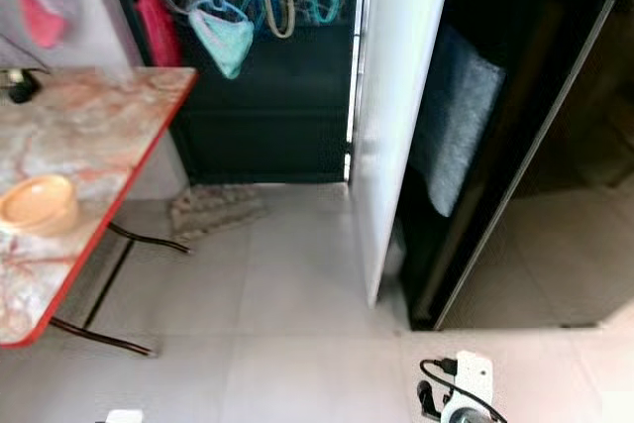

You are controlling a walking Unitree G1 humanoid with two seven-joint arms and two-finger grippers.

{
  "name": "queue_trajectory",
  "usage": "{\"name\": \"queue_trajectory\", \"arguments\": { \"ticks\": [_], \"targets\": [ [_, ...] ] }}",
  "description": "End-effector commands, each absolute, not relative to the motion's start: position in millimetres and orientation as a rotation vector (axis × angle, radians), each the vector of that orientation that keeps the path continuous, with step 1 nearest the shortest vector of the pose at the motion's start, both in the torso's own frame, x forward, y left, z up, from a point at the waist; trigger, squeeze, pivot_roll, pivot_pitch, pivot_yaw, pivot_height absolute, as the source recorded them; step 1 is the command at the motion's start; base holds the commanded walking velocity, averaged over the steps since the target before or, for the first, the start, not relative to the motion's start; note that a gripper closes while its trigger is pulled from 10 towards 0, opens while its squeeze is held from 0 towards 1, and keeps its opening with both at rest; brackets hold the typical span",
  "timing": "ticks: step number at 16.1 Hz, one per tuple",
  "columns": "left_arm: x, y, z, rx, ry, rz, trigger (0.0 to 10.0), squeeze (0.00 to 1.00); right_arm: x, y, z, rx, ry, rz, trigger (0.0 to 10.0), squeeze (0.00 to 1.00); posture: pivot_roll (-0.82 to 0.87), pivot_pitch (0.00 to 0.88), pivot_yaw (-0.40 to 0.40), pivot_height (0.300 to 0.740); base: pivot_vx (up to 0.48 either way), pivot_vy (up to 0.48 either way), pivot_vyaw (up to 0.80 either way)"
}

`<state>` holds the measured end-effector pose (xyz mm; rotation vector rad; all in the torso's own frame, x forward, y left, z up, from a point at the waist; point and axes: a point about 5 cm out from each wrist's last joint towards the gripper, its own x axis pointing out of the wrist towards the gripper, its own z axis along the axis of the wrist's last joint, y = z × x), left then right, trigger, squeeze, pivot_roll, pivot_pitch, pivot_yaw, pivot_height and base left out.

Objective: Restocking fridge

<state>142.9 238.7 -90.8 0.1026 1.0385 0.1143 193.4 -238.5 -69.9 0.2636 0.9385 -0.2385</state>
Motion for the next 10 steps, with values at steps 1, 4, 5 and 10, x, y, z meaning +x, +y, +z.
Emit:
{"name": "queue_trajectory", "arguments": {
  "ticks": [1, 4, 5, 10],
  "targets": [
    [145.6, 238.1, -90.0, 0.094, 1.036, 0.115, 10.0, 0.00, 192.7, -240.4, -69.7, 0.273, 0.942, -0.251, 10.0, 0.00, 0.05, 0.000, 0.006, 0.740, 0.251, 0.000, 0.00],
    [145.1, 238.2, -90.2, 0.100, 1.038, 0.111, 10.0, 0.00, 192.7, -241.2, -69.5, 0.248, 0.946, -0.235, 10.0, 0.00, 0.05, 0.000, 0.008, 0.740, 0.254, 0.000, 0.00],
    [144.9, 238.1, -90.3, 0.100, 1.039, 0.110, 10.0, 0.00, 192.6, -241.4, -69.5, 0.231, 0.954, -0.223, 10.0, 0.00, 0.05, 0.000, 0.008, 0.740, 0.255, 0.000, 0.63],
    [143.6, 237.3, -90.8, 0.080, 1.038, 0.103, 10.0, 0.00, 190.2, -240.6, -71.0, 0.200, 0.985, -0.193, 10.0, 0.00, 0.04, 0.000, 0.020, 0.740, 0.100, 0.000, 0.80]
  ]
}}
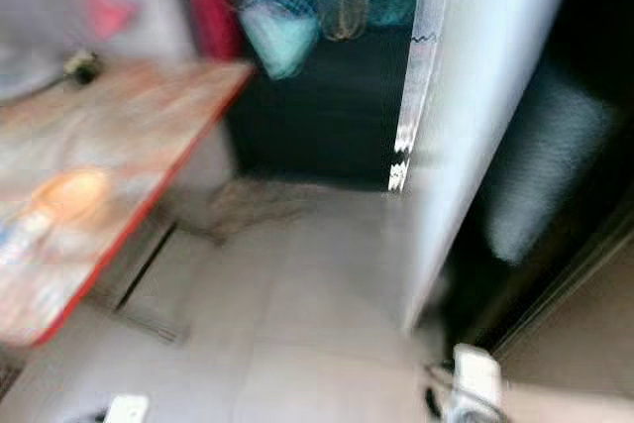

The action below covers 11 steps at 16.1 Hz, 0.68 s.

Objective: Restocking fridge

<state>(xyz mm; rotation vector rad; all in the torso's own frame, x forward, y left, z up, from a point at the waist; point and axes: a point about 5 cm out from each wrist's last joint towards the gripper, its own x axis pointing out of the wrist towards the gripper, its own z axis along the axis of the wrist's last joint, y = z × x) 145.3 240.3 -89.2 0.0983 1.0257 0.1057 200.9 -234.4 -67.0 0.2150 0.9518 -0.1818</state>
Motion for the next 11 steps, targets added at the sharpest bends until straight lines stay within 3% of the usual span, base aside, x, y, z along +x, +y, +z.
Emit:
{"name": "queue_trajectory", "arguments": {
  "ticks": [1, 11],
  "targets": [
    [143.3, 237.8, -90.8, 0.077, 1.036, 0.111, 10.0, 0.00, 190.0, -240.0, -71.2, 0.212, 0.981, -0.198, 10.0, 0.00, 0.05, 0.000, 0.024, 0.740, 0.000, 0.000, 0.80],
    [142.4, 242.7, -89.6, 0.018, 1.005, 0.203, 10.0, 0.00, 190.3, -236.2, -72.1, 0.229, 0.980, -0.195, 10.0, 0.00, 0.07, 0.000, 0.039, 0.740, 0.000, 0.000, 0.80]
  ]
}}
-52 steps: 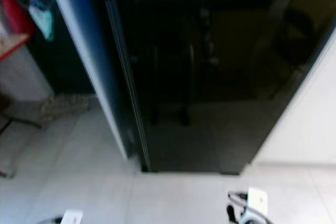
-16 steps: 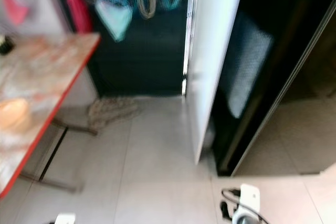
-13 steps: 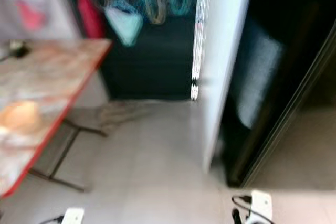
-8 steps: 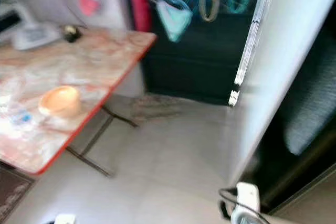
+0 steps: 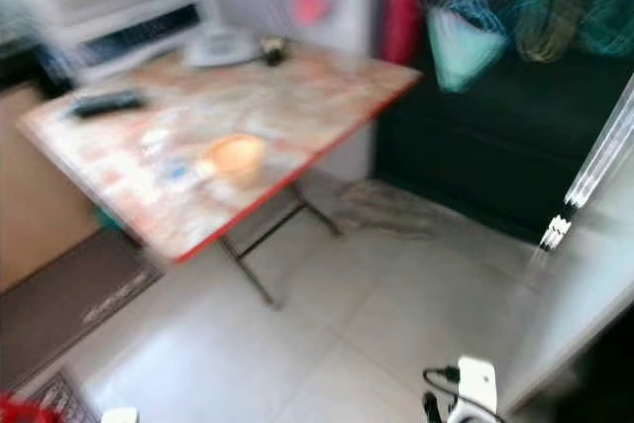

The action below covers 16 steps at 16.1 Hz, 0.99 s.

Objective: Restocking fridge

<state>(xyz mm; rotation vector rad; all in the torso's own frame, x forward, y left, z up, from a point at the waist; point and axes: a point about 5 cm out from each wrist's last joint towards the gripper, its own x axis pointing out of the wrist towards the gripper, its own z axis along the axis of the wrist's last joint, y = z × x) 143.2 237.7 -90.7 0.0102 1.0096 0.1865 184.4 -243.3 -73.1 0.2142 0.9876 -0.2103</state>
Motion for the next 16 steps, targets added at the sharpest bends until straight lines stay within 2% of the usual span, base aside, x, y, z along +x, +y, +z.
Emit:
{"name": "queue_trajectory", "arguments": {
  "ticks": [1, 4, 7, 10, 11, 12, 14, 16],
  "targets": [
    [142.8, 243.0, -89.4, 0.019, 1.000, 0.211, 10.0, 0.00, 190.8, -236.4, -71.8, 0.228, 0.980, -0.196, 10.0, 0.00, 0.07, 0.000, 0.037, 0.740, 0.000, 0.000, 0.80],
    [143.3, 243.1, -88.8, -0.026, 0.972, 0.261, 10.0, 0.00, 190.9, -237.5, -71.5, 0.219, 0.986, -0.191, 10.0, 0.00, 0.08, 0.000, 0.032, 0.740, 0.000, 0.000, 0.69],
    [148.0, 246.3, -84.2, 0.027, 0.903, 0.265, 10.0, 0.00, 190.4, -236.8, -71.9, 0.242, 0.978, -0.206, 10.0, 0.00, 0.07, 0.000, 0.047, 0.740, 0.000, 0.000, 0.00],
    [154.6, 250.6, -75.4, 0.060, 0.761, 0.343, 10.0, 0.00, 190.7, -237.1, -71.7, 0.241, 0.977, -0.203, 10.0, 0.00, 0.07, 0.000, 0.043, 0.740, 0.000, 0.000, 0.00],
    [234.8, 258.9, -22.2, 0.144, 0.458, 0.330, 10.0, 0.00, 190.7, -237.6, -71.5, 0.237, 0.976, -0.203, 10.0, 0.00, 0.08, 0.000, 0.042, 0.740, 0.000, 0.000, 0.00],
    [287.4, 258.3, 33.3, 0.160, 0.187, 0.306, 10.0, 0.00, 190.7, -237.8, -71.4, 0.235, 0.976, -0.203, 10.0, 0.00, 0.08, 0.000, 0.042, 0.740, 0.000, 0.000, 0.00],
    [316.4, 246.9, 74.2, 0.210, -0.003, 0.235, 10.0, 0.00, 190.7, -238.0, -71.4, 0.232, 0.974, -0.203, 10.0, 0.00, 0.07, 0.000, 0.041, 0.740, 0.000, 0.000, 0.00],
    [330.3, 228.7, 95.8, 0.278, -0.107, 0.134, 10.0, 0.00, 190.9, -238.1, -71.3, 0.231, 0.970, -0.205, 10.0, 0.00, 0.07, 0.000, 0.051, 0.740, 0.000, 0.000, 0.00]
  ]
}}
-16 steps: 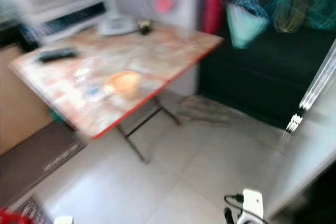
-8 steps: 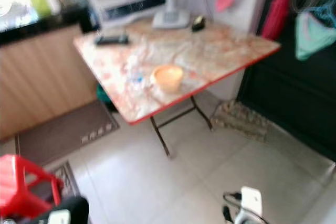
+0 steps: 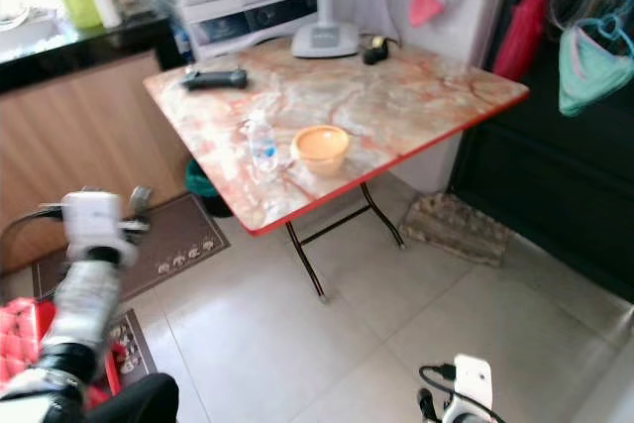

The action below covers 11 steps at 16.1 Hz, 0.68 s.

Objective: Restocking fridge

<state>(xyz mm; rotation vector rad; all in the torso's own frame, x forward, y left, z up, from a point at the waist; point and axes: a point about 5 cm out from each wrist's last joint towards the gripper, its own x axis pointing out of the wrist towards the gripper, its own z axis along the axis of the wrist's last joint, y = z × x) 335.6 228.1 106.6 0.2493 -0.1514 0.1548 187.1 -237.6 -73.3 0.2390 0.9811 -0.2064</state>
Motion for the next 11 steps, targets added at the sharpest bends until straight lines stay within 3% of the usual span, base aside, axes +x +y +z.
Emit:
{"name": "queue_trajectory", "arguments": {
  "ticks": [1, 4, 8, 11],
  "targets": [
    [335.8, 214.7, 106.7, 0.253, -0.173, 0.098, 10.0, 0.00, 190.8, -237.9, -71.4, 0.238, 0.965, -0.214, 10.0, 0.00, 0.06, 0.000, 0.061, 0.740, 0.000, 0.000, 0.00],
    [333.0, 198.9, 112.2, 0.207, -0.242, 0.082, 10.0, 0.00, 189.7, -236.4, -72.4, 0.261, 0.956, -0.234, 10.0, 0.00, 0.05, 0.000, 0.081, 0.740, 0.000, 0.000, 0.00],
    [313.8, 208.2, 92.9, 0.184, -0.188, 0.091, 10.0, 0.00, 182.4, -235.8, -76.1, 0.252, 0.967, -0.234, 10.0, 0.00, 0.02, 0.000, 0.094, 0.740, 0.000, 0.000, 0.00],
    [288.7, 196.3, 86.6, 0.118, -0.198, 0.095, 10.0, 0.00, 162.6, -241.4, -83.3, 0.243, 0.996, -0.257, 10.0, 0.00, 0.05, 0.000, 0.036, 0.740, 0.000, 0.000, 0.00]
  ]
}}
